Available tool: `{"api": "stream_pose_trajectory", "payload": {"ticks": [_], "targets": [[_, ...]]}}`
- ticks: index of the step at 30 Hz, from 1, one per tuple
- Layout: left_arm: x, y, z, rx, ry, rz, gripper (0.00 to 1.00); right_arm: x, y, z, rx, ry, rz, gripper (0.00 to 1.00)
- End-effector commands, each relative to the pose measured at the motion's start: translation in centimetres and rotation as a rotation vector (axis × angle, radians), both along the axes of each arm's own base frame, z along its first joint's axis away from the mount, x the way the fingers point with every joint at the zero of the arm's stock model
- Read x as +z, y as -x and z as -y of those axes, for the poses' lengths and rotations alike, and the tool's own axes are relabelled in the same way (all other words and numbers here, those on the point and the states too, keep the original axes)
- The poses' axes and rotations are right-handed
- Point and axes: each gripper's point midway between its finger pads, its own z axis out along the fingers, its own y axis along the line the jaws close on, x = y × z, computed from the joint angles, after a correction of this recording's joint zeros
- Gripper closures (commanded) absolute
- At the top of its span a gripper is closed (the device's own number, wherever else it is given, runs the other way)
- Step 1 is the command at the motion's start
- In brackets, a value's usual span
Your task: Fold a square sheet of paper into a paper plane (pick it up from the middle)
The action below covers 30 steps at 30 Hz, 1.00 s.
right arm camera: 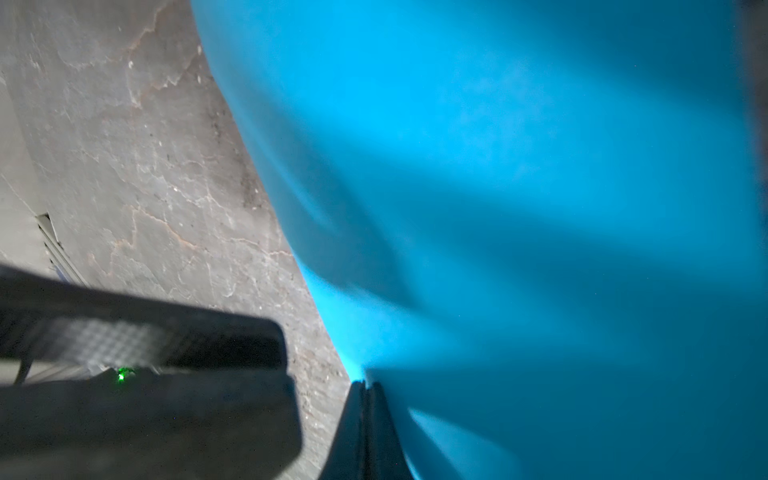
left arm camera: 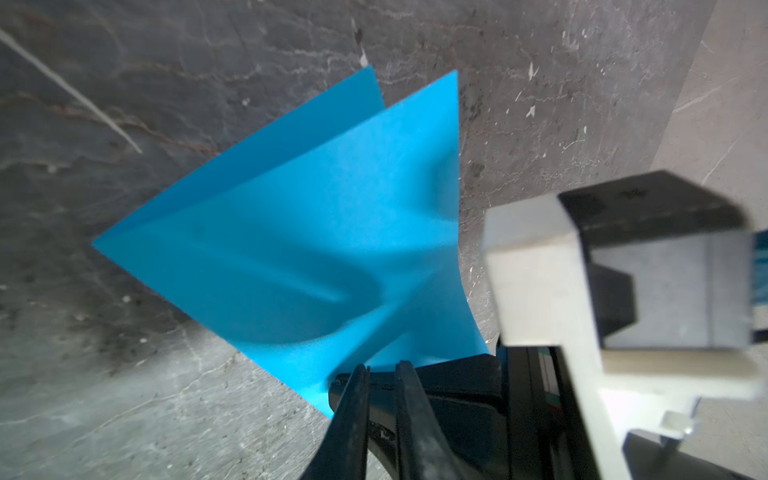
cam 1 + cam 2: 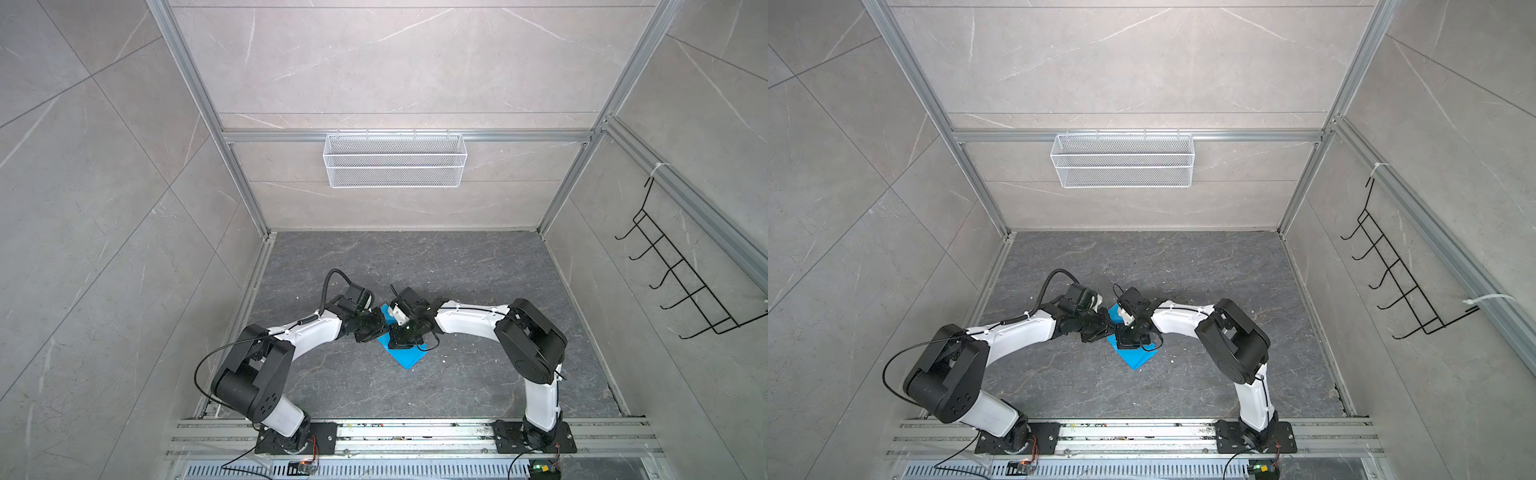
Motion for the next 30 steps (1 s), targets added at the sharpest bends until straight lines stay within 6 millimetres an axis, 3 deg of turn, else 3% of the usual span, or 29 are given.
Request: {"api": "stream_pose_trajectory", "payload": {"ticks": [1,6,24,30], "targets": [[-1.2,0.6,0.0,-0.019,-0.018,-0.024,0.85,0.8,0.4,0.1,-0.047,-0.018,-0.026,0.94],[-2.8,1.2,-0.4,-0.019,-0.054,-0.068,0.89,0.7,0.7,0.0,-0.073,-0.028,-0.061,0.95],[-4.7,1.6,-0.8,-0.013,-0.094,-0.100,0.90,0.3,1.5,-0.2,-0.092,-0.048,-0.123,0.94],[-4.9,1.7,-1.1,-0.007,-0.109,-0.104,0.90,-0.3,2.5,0.6,-0.080,-0.006,-0.157,0.94]]}}
